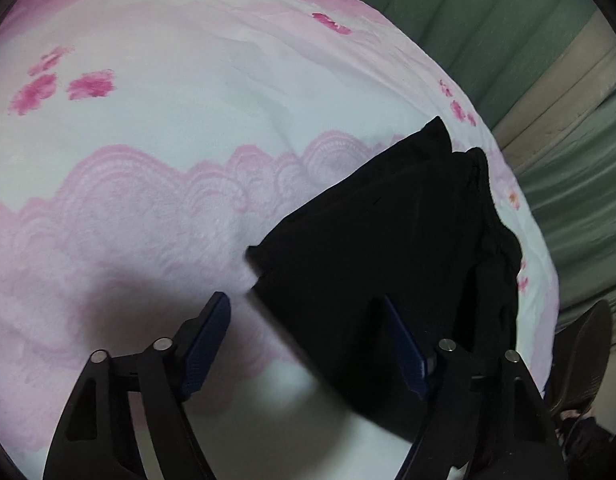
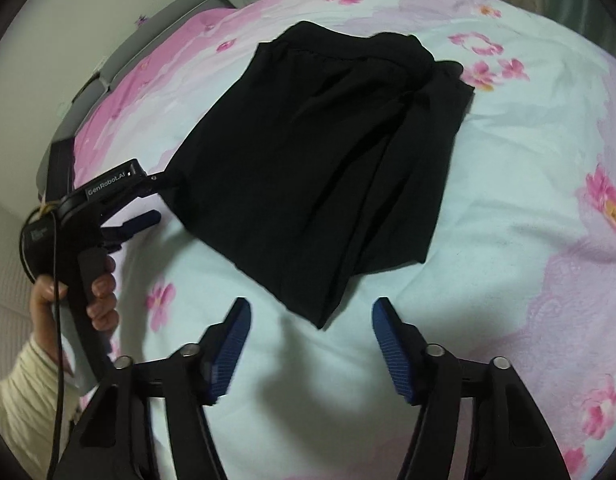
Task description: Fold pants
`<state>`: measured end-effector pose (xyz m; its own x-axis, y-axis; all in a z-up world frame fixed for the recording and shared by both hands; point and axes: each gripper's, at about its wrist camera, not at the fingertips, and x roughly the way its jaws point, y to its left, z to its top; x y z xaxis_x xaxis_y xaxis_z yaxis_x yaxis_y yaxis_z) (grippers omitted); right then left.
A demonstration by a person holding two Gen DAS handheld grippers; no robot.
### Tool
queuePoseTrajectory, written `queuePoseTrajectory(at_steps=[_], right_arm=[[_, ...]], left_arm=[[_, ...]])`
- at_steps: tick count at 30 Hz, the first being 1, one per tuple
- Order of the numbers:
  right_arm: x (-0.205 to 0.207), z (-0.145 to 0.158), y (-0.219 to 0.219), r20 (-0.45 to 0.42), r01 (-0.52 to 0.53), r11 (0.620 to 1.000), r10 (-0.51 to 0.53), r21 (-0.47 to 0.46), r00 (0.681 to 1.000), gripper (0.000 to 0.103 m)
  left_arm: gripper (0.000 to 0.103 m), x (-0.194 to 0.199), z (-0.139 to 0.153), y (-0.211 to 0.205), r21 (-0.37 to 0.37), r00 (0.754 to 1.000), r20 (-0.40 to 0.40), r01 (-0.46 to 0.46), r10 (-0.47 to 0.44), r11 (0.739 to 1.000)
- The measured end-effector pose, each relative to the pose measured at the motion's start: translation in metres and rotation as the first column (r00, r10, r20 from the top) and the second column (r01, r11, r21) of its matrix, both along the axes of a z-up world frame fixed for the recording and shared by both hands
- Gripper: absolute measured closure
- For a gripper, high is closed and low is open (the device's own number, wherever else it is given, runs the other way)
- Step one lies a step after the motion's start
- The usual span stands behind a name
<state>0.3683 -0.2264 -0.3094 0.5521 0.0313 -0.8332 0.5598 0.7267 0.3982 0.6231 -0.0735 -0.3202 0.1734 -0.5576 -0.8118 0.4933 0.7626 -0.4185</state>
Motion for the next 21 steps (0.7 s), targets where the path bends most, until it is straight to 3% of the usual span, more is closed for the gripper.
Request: queuePoseTrajectory(at_steps=[2,8,10,11,13,18,21], right_arm=[[0.002,-0.005,-0.002,0.005,0.006,1.000,-0.006,0.025,1.000,0.044],[0.012,-0.016,-0.003,0.017,0.020,0.998,-0.021,0.067,1.000,0.048],[0.017,-0.020,-0.006,0.016,0.031,0.996,-0.033,0.088,0.999,0.068],[0.019,-0.022,-0.008,0.011,0.035,0.995,-0.037,0.093,0.999,0.072],[0.021,-0.025,-0.008,-0.020,0.040,0.995,-0.038,0.087,0.999,0.090],[0.002,-0.021,-0.003,-0.098,0.089,0.996,-0.089,-0.008,0.991,0.101],[-0.013,-0.033,-0.008,-0.140,0.123,0.992,-0.119,0.016,0.983,0.101]], left_arm=[[0.053,0.001,-0.004,-0.005,-0.013,1.000,-0.021,0.013,-0.014,1.000],[0.089,0.000,-0.002,-0.012,0.005,0.999,-0.013,0.046,-0.046,0.999],[0.091,-0.004,0.012,-0.010,-0.009,0.998,0.016,0.060,-0.060,0.998],[0.091,-0.005,0.018,-0.010,-0.013,0.997,0.028,0.066,-0.066,0.998],[0.092,-0.005,0.027,-0.007,-0.032,0.997,0.036,0.072,-0.071,0.997],[0.092,0.005,0.025,0.000,-0.005,0.998,0.051,0.049,-0.049,0.999],[0.092,0.010,0.014,0.003,0.033,0.998,0.038,0.050,-0.051,0.998]])
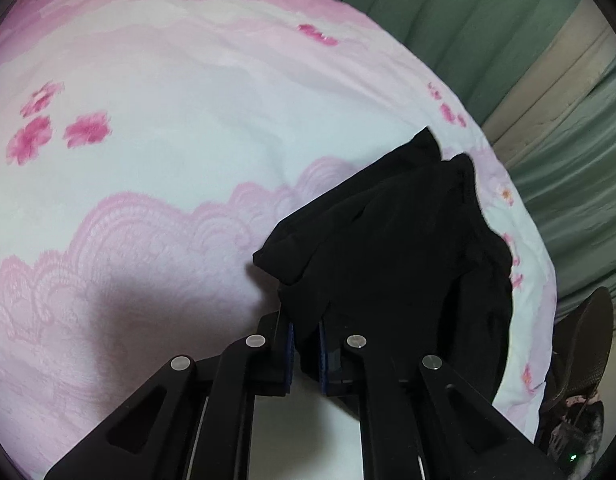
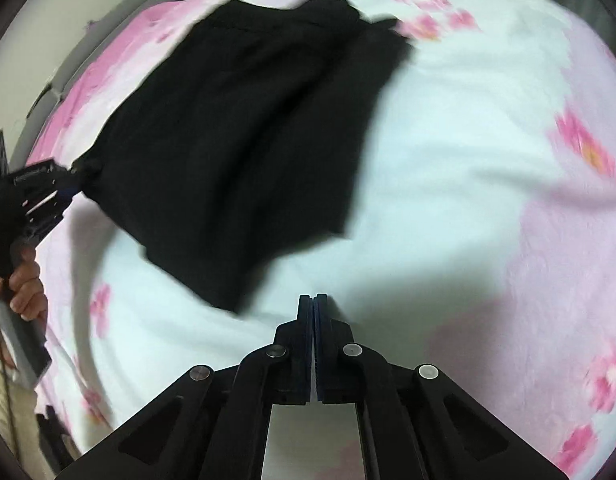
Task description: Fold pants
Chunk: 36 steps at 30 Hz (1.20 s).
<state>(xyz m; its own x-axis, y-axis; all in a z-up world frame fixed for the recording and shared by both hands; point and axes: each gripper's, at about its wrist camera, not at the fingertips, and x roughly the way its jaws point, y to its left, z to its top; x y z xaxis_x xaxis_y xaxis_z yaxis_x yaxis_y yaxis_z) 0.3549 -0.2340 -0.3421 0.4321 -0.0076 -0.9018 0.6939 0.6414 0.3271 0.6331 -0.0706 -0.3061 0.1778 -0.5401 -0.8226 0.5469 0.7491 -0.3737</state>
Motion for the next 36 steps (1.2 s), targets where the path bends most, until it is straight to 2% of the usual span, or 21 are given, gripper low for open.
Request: queuePoseTrajectory(at_steps=[3,5,7,8,10,14,17,18,19,20,23,26,31,36], right_arm=[[-0.003,0.002,0.000,-0.008,-0.016,1.000,0.016,-0.008,1.000,0.101],[-0.002,0.009,0.001,0.026,-0.007,0.999,0.006,0.043,1.000,0.095],[-0.004,0.017,0.005,0.096,0.002,0.995,-0.012,0.100,0.995,0.051],[-0.003,0.022,0.008,0.130,0.003,0.995,-0.017,0.104,0.991,0.047],[0.003,0.030,0.017,0.187,-0.023,0.997,0.008,0.079,0.982,0.048],[0.016,0.023,0.014,0.189,-0.034,0.996,0.017,0.085,0.982,0.054],[0.013,0.004,0.005,0.171,-0.022,0.993,0.001,0.120,0.985,0.069],[0.014,-0.002,0.005,0.170,-0.035,0.989,0.010,0.143,0.985,0.079],[0.018,-0.003,0.004,0.179,-0.055,0.986,0.027,0.154,0.983,0.094],[0.017,-0.004,0.002,0.177,-0.072,0.986,0.045,0.149,0.983,0.098],[0.006,0.009,0.000,0.151,-0.072,0.994,0.059,0.084,0.987,0.100],[-0.018,0.031,-0.003,0.150,-0.045,0.999,0.044,0.007,0.988,0.100],[-0.018,0.017,-0.005,0.078,-0.019,1.000,0.019,0.001,0.997,0.102],[-0.038,-0.001,-0.009,-0.011,0.016,1.000,-0.016,-0.011,1.000,0.102]], left_arm=[[0.091,-0.003,-0.002,0.002,0.035,1.000,0.020,0.016,-0.017,0.999],[0.091,-0.003,-0.002,0.003,0.038,1.000,0.016,0.014,-0.015,0.999],[0.091,-0.002,-0.001,0.004,0.040,1.000,0.013,0.016,-0.017,0.999],[0.091,-0.002,0.000,0.003,0.042,1.000,0.015,0.020,-0.021,0.999],[0.091,-0.002,0.001,0.002,0.049,0.999,0.023,0.031,-0.032,0.998],[0.091,-0.001,0.003,-0.001,0.063,0.999,0.029,0.042,-0.044,0.997],[0.091,-0.001,0.005,-0.002,0.062,0.999,0.025,0.039,-0.041,0.997],[0.091,-0.001,0.006,-0.003,0.058,0.999,0.028,0.040,-0.041,0.998],[0.091,-0.002,0.008,-0.003,0.055,0.999,0.032,0.042,-0.043,0.998],[0.092,-0.003,0.011,-0.003,0.044,0.999,0.033,0.040,-0.042,0.998],[0.092,-0.008,0.020,0.002,0.002,0.999,0.023,0.032,-0.032,1.000],[0.092,-0.010,0.016,0.002,0.016,0.999,0.011,0.036,-0.036,0.999],[0.092,-0.006,-0.001,0.003,0.051,1.000,-0.016,0.021,-0.020,0.998],[0.091,-0.011,0.000,-0.001,0.103,0.998,0.035,0.045,-0.049,0.994]])
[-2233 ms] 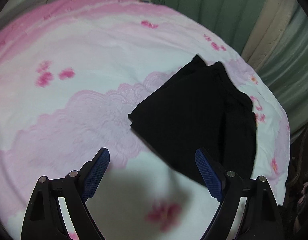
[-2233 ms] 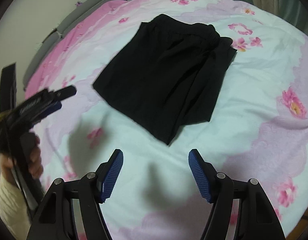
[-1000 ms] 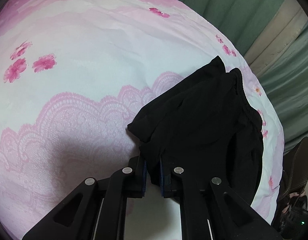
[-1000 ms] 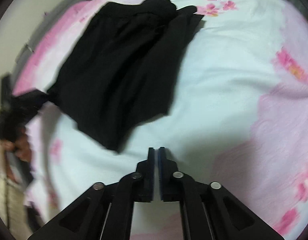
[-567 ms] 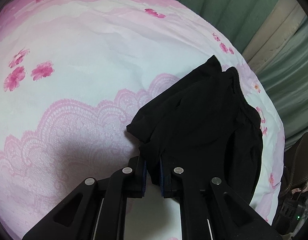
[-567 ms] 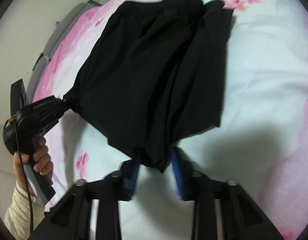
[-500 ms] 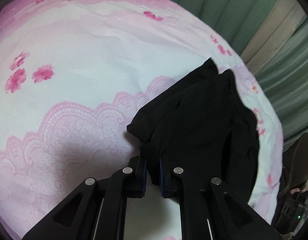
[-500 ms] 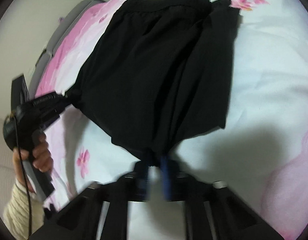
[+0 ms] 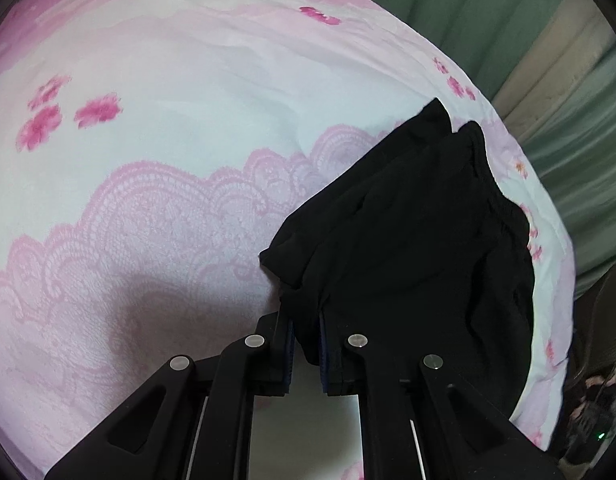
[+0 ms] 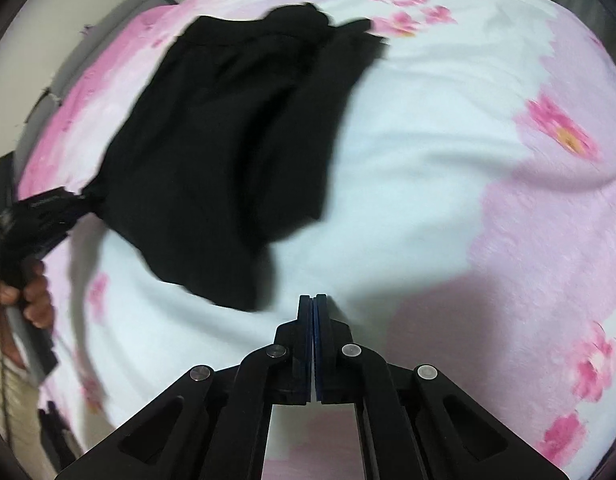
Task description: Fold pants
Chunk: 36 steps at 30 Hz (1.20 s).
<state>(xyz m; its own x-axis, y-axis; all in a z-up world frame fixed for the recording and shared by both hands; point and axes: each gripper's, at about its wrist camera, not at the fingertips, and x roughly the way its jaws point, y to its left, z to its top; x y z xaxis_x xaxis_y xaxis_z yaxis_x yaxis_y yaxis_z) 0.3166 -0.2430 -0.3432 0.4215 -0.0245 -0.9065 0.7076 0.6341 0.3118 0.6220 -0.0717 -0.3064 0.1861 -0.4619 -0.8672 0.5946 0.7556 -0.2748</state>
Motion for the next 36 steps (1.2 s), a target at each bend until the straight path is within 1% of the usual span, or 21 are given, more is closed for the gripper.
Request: queuePoseTrajectory(at_steps=[2,5,6,7,9,10,11,15,19,20,21,22,25,28,29,30,31,32,33,35,36], right_arm=[[-0.007,-0.001,-0.003,0.003,0.017,1.000,-0.017,0.013,1.000,0.102],[-0.008,0.008,-0.004,0.034,0.019,1.000,-0.019,0.024,0.999,0.101],[-0.007,0.014,-0.003,0.056,0.018,0.999,-0.020,0.028,0.998,0.095],[-0.009,0.019,-0.004,0.074,0.016,1.000,-0.018,0.026,0.997,0.082],[-0.001,0.031,-0.004,0.124,0.009,1.000,-0.009,0.003,0.992,0.067],[0.005,0.040,-0.005,0.163,-0.003,1.000,0.007,-0.021,0.987,0.066],[0.018,0.045,-0.007,0.174,-0.008,0.999,0.014,-0.034,0.985,0.066],[0.043,0.049,-0.020,0.220,-0.024,0.998,0.037,-0.061,0.975,0.066],[0.069,0.034,-0.040,0.200,-0.012,0.999,0.019,-0.033,0.980,0.067],[0.074,0.028,-0.037,0.192,-0.010,1.000,0.015,-0.028,0.981,0.070],[0.075,0.025,-0.041,0.186,-0.004,1.000,0.008,-0.020,0.982,0.093],[0.075,0.023,-0.045,0.165,0.012,0.999,-0.007,-0.031,0.986,0.099],[0.064,0.017,-0.049,0.119,0.052,0.997,-0.045,-0.052,0.992,0.099],[0.064,0.015,-0.046,0.090,0.044,0.996,-0.037,-0.077,0.995,0.097],[0.064,0.017,-0.045,0.082,0.043,0.995,-0.035,-0.094,0.996,0.094],[0.061,0.021,-0.042,0.070,0.047,0.993,-0.040,-0.112,0.997,0.082],[0.057,0.024,-0.040,0.057,0.056,0.991,-0.049,-0.124,0.997,0.062],[0.052,0.027,-0.037,0.029,0.078,0.986,-0.075,-0.148,0.997,0.053],[0.048,0.028,-0.038,0.017,0.093,0.983,-0.091,-0.160,0.996,0.047],[0.034,0.034,-0.033,0.038,0.122,0.979,-0.117,-0.161,0.992,0.046],[0.027,0.036,-0.030,0.056,0.131,0.982,-0.124,-0.138,0.991,0.042]], left_arm=[[0.090,-0.002,0.002,-0.003,0.020,1.000,0.019,0.014,-0.014,1.000],[0.087,0.001,0.003,-0.002,0.023,1.000,0.008,0.009,-0.009,1.000],[0.087,0.003,0.002,-0.001,0.020,1.000,-0.004,0.005,-0.005,1.000],[0.084,0.004,0.002,0.000,0.022,1.000,-0.007,0.002,-0.002,1.000],[0.074,0.007,0.003,0.004,0.035,1.000,-0.001,-0.014,0.014,0.999],[0.067,0.008,0.004,0.006,0.039,1.000,0.004,-0.021,0.021,0.999],[0.061,0.009,0.004,0.007,0.039,1.000,0.006,-0.028,0.028,0.999],[0.059,0.016,0.001,0.012,0.019,0.998,-0.036,-0.044,0.045,0.999],[0.058,0.019,-0.002,0.011,0.025,0.998,-0.044,-0.044,0.045,0.999],[0.058,0.019,-0.002,0.011,0.025,0.998,-0.043,-0.045,0.046,0.999],[0.058,0.018,-0.001,0.013,0.023,0.998,-0.043,-0.043,0.044,0.999],[0.057,0.017,-0.001,0.012,0.024,0.998,-0.039,-0.040,0.041,0.999],[0.057,0.017,-0.002,0.009,0.034,0.999,-0.030,-0.034,0.035,0.999],[0.056,0.018,-0.001,0.011,0.033,0.999,-0.034,-0.036,0.037,0.999],[0.056,0.018,-0.001,0.011,0.038,0.999,-0.033,-0.036,0.038,0.999],[0.055,0.017,0.001,0.012,0.047,0.999,-0.026,-0.037,0.039,0.998],[0.051,0.015,0.003,0.013,0.055,0.999,-0.011,-0.041,0.041,0.998],[0.046,0.013,0.006,0.014,0.067,0.999,0.008,-0.045,0.044,0.997],[0.045,0.009,0.012,0.016,0.086,0.998,0.046,-0.050,0.046,0.995],[0.041,0.002,0.020,0.020,0.107,0.994,0.104,-0.050,0.039,0.993],[0.041,-0.003,0.024,0.023,0.117,0.991,0.129,-0.047,0.032,0.992]])
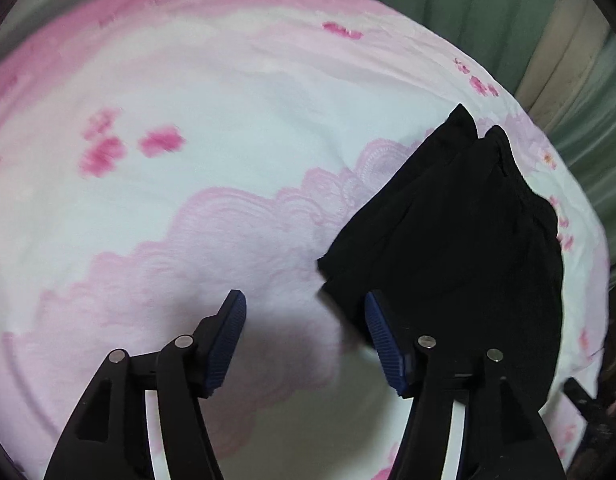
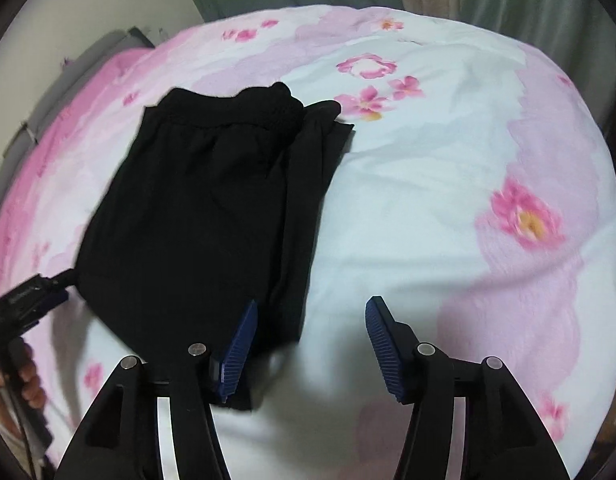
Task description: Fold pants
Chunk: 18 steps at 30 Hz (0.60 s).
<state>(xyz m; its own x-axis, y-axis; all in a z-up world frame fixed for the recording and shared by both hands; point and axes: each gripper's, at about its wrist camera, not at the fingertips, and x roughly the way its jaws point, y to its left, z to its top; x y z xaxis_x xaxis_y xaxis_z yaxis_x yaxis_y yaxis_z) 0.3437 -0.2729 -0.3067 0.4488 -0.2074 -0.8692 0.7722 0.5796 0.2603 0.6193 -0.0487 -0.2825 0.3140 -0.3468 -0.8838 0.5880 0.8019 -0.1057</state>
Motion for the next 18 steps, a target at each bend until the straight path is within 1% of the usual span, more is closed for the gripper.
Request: queuePoseTrajectory(at_steps=[1,3,5,6,8,10,11,14,15,18], right_arm=[[-0.005,0.001,0.004,0.021,0.004,1.000,-0.005,0.025,1.000,0.038],[-0.015,0.002,0.013,0.085,0.009,0.996,-0.016,0.085,0.996,0.034],[-0.019,0.000,0.025,0.141,0.002,0.987,-0.025,0.163,0.990,0.033],[-0.019,-0.005,0.033,0.164,-0.010,0.978,-0.025,0.209,0.986,0.033],[-0.014,-0.013,0.044,0.185,-0.030,0.970,-0.015,0.240,0.983,0.033],[-0.011,-0.020,0.054,0.209,-0.061,0.962,0.004,0.265,0.978,0.033],[-0.010,-0.025,0.058,0.226,-0.073,0.953,0.005,0.293,0.974,0.033],[-0.011,-0.039,0.065,0.238,-0.041,0.933,-0.048,0.356,0.970,0.032],[-0.012,-0.044,0.069,0.257,-0.032,0.924,-0.073,0.382,0.964,0.032],[-0.010,-0.048,0.076,0.307,-0.037,0.919,-0.093,0.392,0.947,0.030]], left_arm=[[0.041,-0.007,0.005,0.004,0.004,1.000,0.019,0.015,-0.015,1.000],[0.039,-0.019,0.010,0.011,0.009,0.998,0.039,0.044,-0.045,0.999],[0.038,-0.030,0.012,0.017,0.012,0.996,0.047,0.076,-0.076,0.997],[0.038,-0.035,0.012,0.020,0.006,0.995,0.039,0.093,-0.093,0.996],[0.038,-0.039,0.010,0.022,-0.013,0.995,0.008,0.104,-0.104,0.994],[0.038,-0.040,0.006,0.025,-0.052,0.994,-0.043,0.097,-0.099,0.994],[0.038,-0.041,0.003,0.025,-0.063,0.994,-0.063,0.088,-0.092,0.994],[0.038,-0.042,-0.008,0.026,-0.093,0.990,-0.119,0.070,-0.081,0.993],[0.038,-0.044,-0.013,0.025,-0.097,0.988,-0.132,0.069,-0.082,0.993],[0.038,-0.045,-0.019,0.018,-0.090,0.986,-0.134,0.085,-0.097,0.992]])
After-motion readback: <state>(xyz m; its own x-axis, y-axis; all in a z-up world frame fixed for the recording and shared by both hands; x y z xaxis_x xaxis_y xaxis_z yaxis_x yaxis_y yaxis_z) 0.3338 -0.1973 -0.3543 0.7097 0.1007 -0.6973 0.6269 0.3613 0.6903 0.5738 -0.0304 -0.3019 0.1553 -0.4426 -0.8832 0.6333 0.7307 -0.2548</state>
